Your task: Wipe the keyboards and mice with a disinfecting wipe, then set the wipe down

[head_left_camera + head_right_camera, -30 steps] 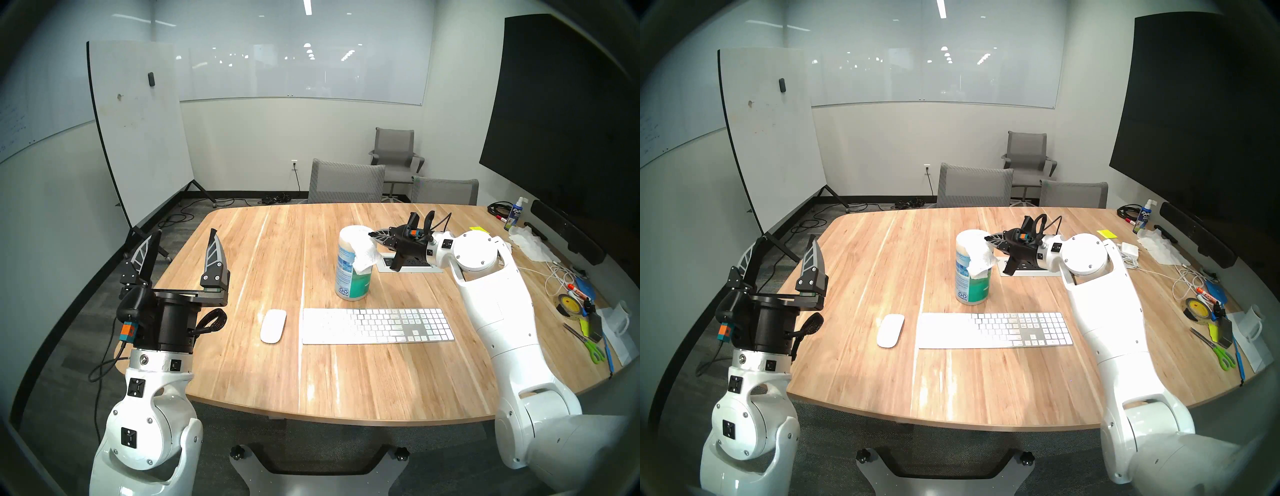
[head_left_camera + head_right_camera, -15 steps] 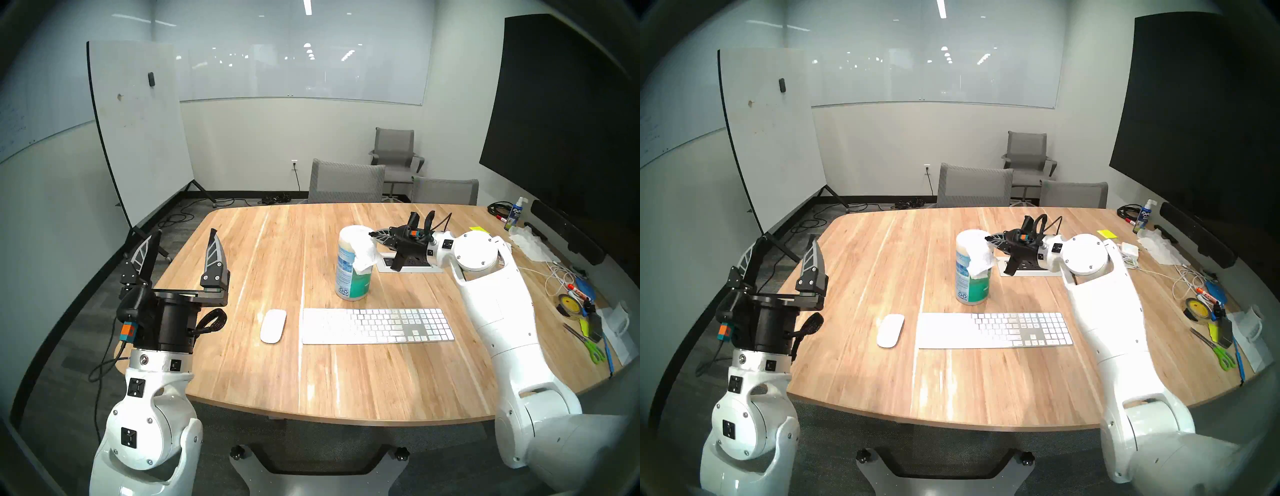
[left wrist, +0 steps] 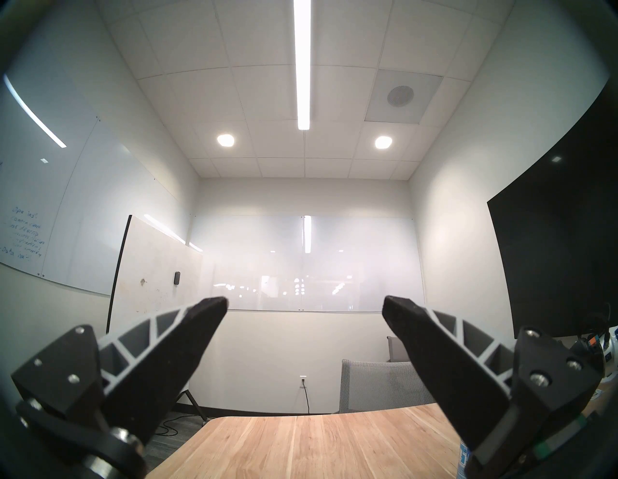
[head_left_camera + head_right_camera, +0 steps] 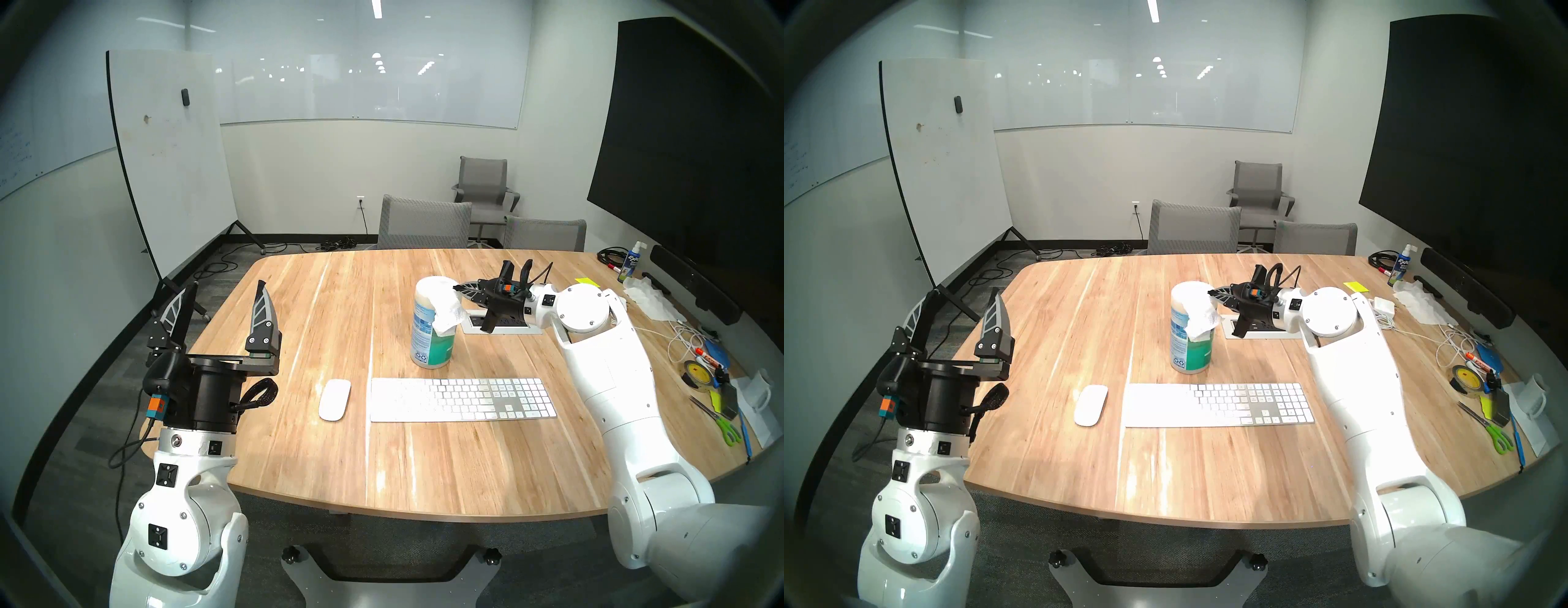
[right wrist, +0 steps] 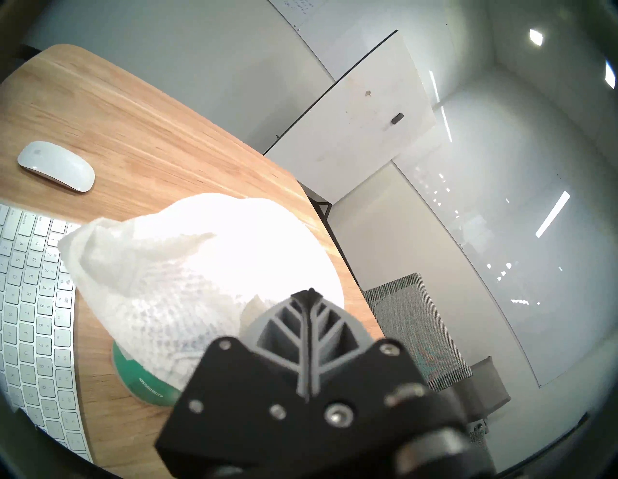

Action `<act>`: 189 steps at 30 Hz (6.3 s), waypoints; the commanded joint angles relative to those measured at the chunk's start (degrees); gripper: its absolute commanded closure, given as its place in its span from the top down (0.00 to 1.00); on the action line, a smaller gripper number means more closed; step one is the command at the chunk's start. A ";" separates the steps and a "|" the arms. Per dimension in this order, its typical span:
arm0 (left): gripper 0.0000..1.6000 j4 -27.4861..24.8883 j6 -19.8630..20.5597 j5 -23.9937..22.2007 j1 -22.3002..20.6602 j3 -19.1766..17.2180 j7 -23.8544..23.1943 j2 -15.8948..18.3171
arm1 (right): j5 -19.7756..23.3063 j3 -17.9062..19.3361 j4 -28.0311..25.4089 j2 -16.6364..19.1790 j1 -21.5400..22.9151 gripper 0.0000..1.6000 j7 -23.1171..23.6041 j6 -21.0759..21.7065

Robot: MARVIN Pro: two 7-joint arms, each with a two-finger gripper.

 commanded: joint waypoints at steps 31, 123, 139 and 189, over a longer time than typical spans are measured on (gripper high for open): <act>1.00 -2.29 1.43 -1.52 0.40 -0.29 -0.31 0.28 | -0.34 -0.64 -1.57 0.30 0.10 0.00 0.83 -0.91; 1.00 -3.39 21.37 -10.34 1.96 -8.21 -22.70 11.62 | -0.36 -0.61 -1.55 0.28 0.10 0.00 0.84 -0.94; 1.00 6.11 20.26 -4.96 -4.66 -1.31 -23.48 13.17 | -0.36 -0.61 -1.57 0.28 0.09 0.00 0.83 -0.92; 1.00 25.92 20.06 0.74 -26.41 16.05 -21.88 5.94 | -0.36 -0.62 -1.53 0.28 0.11 0.00 0.83 -0.95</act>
